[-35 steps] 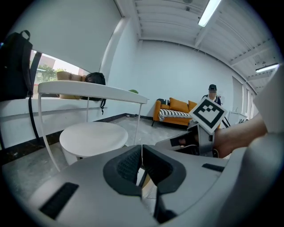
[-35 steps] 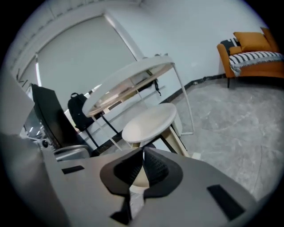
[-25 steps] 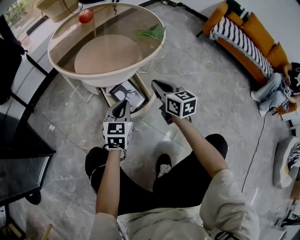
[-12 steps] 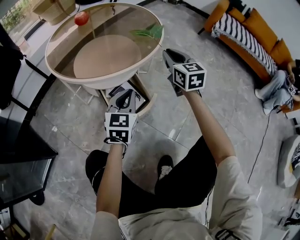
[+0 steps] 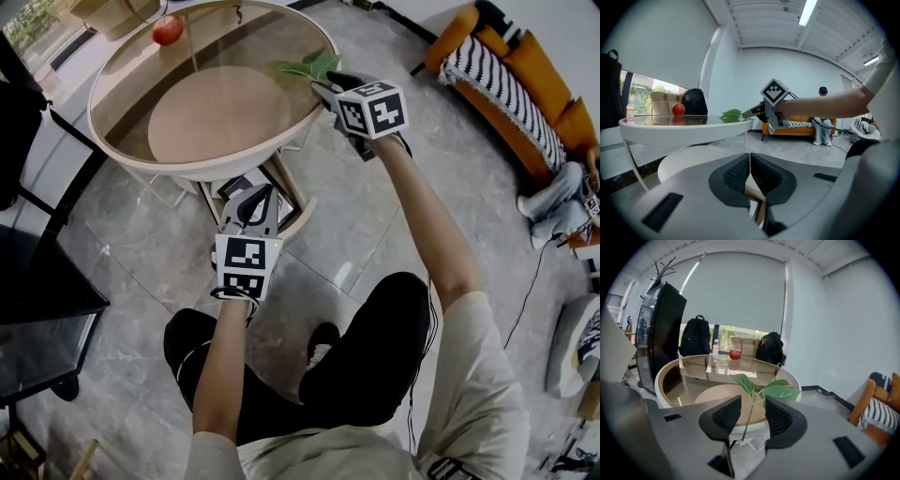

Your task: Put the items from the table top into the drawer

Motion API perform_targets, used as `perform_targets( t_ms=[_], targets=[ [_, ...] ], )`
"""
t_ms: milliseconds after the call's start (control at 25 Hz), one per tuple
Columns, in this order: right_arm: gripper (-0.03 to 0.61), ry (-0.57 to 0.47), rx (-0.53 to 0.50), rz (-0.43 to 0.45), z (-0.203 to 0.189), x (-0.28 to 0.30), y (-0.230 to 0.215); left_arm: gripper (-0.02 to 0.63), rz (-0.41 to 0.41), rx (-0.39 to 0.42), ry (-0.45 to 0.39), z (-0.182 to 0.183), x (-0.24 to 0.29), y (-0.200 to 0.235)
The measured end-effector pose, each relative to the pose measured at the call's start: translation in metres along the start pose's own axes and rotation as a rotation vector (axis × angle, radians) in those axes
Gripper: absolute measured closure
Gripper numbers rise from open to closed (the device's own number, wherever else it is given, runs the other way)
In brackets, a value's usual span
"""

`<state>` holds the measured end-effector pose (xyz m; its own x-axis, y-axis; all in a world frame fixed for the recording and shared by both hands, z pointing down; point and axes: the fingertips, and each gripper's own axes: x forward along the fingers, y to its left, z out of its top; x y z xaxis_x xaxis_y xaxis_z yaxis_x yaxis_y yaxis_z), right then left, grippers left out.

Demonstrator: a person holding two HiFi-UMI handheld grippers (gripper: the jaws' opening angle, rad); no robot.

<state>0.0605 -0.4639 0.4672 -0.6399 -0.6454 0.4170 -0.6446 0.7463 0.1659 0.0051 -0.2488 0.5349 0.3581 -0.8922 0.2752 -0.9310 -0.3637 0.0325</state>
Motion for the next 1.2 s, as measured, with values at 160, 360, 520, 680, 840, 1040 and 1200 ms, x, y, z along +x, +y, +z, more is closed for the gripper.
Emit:
perform_targets(
  t_ms=[160,360,520,680,840,1040,1200],
  targets=[
    [0.426,0.098,-0.022,0.004,-0.006,0.008,0.001,0.591,0.006,0.003,0.014,-0.005,-0.004,-0.001],
    [0.483,0.168,0.078,0.050,-0.005,0.009,0.009,0.591,0.011,0.001,0.022,-0.010,-0.009,0.003],
    [0.511,0.176,0.195,0.070,-0.005,0.010,0.009,0.591,0.000,-0.011,0.020,-0.015,-0.012,-0.002],
    [0.540,0.171,0.136,0.027,-0.007,0.005,0.018,0.591,-0.009,-0.025,0.017,-0.021,-0.018,-0.002],
    [0.541,0.103,0.115,0.026,-0.002,-0.009,0.039,0.591,-0.010,-0.033,0.008,-0.022,-0.026,0.004],
    [0.542,0.039,0.126,0.085,0.007,-0.023,0.074,0.591,-0.020,-0.044,-0.006,-0.019,-0.031,0.005],
    [0.543,0.007,0.130,0.131,0.007,-0.037,0.103,0.591,-0.028,-0.045,-0.007,-0.020,-0.034,0.005]
  ],
)
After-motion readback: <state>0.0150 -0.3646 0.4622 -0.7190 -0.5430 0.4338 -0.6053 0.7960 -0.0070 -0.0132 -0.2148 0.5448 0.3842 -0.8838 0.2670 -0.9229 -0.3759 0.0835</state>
